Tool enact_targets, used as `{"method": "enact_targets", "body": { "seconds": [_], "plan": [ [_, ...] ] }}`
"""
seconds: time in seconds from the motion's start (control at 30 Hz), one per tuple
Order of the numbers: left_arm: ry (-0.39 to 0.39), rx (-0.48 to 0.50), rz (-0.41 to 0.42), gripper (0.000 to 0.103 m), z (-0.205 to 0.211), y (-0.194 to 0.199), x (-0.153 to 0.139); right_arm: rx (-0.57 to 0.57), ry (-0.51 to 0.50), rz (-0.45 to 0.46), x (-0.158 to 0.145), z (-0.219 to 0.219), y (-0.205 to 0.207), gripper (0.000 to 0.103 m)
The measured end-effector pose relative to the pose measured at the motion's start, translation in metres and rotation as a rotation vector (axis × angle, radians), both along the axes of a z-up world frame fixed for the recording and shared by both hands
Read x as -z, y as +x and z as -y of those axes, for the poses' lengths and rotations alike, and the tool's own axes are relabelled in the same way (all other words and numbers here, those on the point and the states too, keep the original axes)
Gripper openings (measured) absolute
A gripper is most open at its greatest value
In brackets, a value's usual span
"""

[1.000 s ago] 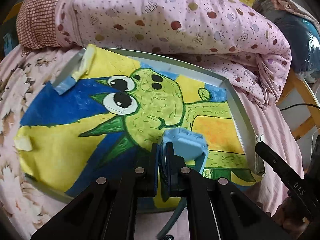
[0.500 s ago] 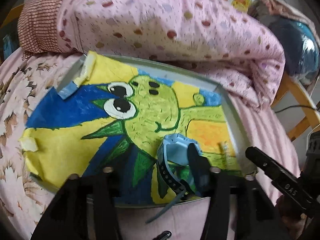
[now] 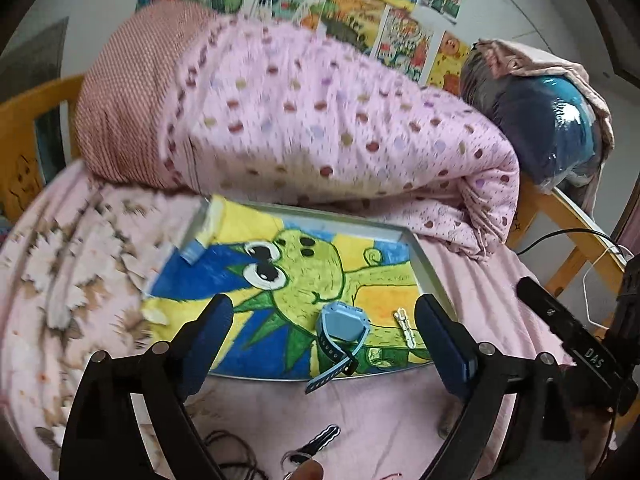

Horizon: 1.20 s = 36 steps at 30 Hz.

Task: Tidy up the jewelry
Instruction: 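Carry the smartwatch and hair clip into the grey tray and release both, then move the right tool toward the grey square buckle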

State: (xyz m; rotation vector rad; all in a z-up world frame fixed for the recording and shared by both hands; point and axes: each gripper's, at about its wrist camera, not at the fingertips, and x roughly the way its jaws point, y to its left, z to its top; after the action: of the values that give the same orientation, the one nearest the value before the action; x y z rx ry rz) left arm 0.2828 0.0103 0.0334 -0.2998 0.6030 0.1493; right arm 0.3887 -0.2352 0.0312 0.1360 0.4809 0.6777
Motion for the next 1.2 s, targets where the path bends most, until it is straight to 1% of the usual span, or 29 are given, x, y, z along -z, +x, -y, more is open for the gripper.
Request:
{"method": "enact_targets", "body": {
  "seconds": [0.03, 0.07, 0.1, 0.2, 0.4, 0.57, 0.67, 0.83, 0.97, 1.1, 1.17, 1.2],
  "plan": [
    [0.011, -0.006, 0.009, 0.089, 0.001, -0.005, -0.004, 0.008, -0.005, 0.020, -0.005, 0.003, -0.008, 0.103],
    [0.024, -0.015, 0.025, 0.094, 0.003, -0.013, -0.009, 0.017, -0.012, 0.040, -0.009, 0.005, -0.015, 0.103],
    [0.030, -0.022, 0.039, 0.102, 0.004, -0.019, -0.013, 0.023, -0.019, 0.059, -0.012, 0.008, -0.023, 0.103],
    [0.032, -0.054, 0.090, 0.102, 0.006, -0.042, -0.024, 0.027, -0.024, 0.089, -0.020, 0.016, -0.044, 0.103],
    [0.039, -0.052, 0.127, 0.101, 0.013, -0.084, -0.040, 0.036, -0.007, 0.107, -0.031, 0.033, -0.081, 0.103],
    [0.050, -0.046, 0.149, 0.101, 0.017, -0.117, -0.048, 0.031, -0.020, 0.096, -0.035, 0.043, -0.111, 0.103],
    [0.065, -0.046, 0.157, 0.101, 0.021, -0.135, -0.048, 0.027, -0.061, 0.065, -0.032, 0.045, -0.126, 0.103],
    [0.094, 0.001, 0.131, 0.101, 0.028, -0.158, -0.037, 0.005, -0.116, -0.054, -0.021, 0.054, -0.138, 0.103],
    [0.068, 0.054, 0.082, 0.102, 0.035, -0.171, -0.015, -0.007, -0.150, -0.146, -0.006, 0.059, -0.139, 0.103],
    [0.041, 0.097, 0.033, 0.101, 0.042, -0.177, 0.008, -0.020, -0.205, -0.192, 0.008, 0.058, -0.139, 0.103],
    [0.030, 0.124, -0.008, 0.101, 0.045, -0.177, 0.019, -0.032, -0.220, -0.210, 0.015, 0.055, -0.137, 0.103],
    [0.028, 0.143, -0.042, 0.101, 0.048, -0.174, 0.026, -0.042, -0.225, -0.218, 0.018, 0.054, -0.136, 0.103]
  ]
}}
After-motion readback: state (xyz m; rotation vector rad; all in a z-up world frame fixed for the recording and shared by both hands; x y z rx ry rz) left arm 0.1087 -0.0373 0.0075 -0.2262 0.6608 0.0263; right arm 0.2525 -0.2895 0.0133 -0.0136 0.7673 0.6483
